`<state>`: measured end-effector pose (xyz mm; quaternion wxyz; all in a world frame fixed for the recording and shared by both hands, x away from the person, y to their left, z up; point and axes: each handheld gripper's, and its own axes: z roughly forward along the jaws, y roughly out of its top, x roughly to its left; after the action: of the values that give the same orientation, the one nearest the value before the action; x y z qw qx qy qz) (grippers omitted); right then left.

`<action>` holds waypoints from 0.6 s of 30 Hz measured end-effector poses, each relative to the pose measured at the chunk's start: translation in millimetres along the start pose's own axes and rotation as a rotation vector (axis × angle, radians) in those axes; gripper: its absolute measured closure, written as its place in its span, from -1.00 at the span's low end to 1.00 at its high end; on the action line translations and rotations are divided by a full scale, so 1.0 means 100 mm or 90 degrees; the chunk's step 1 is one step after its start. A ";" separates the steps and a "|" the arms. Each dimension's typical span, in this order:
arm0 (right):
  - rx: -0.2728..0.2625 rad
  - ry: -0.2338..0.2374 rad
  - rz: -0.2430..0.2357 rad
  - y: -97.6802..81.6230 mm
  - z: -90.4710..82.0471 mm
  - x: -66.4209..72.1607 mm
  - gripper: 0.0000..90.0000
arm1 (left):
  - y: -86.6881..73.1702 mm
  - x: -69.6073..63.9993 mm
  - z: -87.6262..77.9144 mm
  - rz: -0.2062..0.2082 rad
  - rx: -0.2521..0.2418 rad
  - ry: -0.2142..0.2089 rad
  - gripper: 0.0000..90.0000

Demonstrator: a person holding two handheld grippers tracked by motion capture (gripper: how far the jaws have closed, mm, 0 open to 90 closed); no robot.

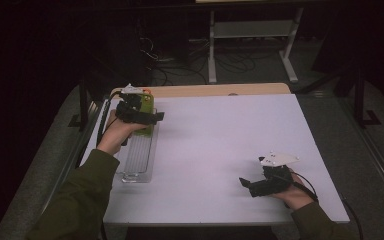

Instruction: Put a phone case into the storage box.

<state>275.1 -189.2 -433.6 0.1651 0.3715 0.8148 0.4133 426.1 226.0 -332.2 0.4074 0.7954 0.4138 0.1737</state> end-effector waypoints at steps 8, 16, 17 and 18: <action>0.001 0.010 -0.002 0.01 -0.02 0.00 -0.98 | -0.11 -0.16 -0.07 0.038 -0.002 -0.064 -1.00; 0.002 0.021 -0.004 0.04 -0.04 0.01 -0.98 | -0.27 -0.28 -0.15 0.052 -0.011 -0.114 -1.00; -0.001 0.024 -0.002 0.05 -0.04 0.01 -0.98 | -0.29 -0.30 -0.16 0.053 -0.013 -0.120 -1.00; -0.002 0.022 -0.005 0.05 -0.05 0.00 -0.98 | -0.31 -0.31 -0.18 0.057 -0.015 -0.126 -1.00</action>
<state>274.3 -189.9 -426.2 0.1528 0.3610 0.8184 0.4201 381.1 220.1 -343.9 0.4477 0.8214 0.3333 0.1171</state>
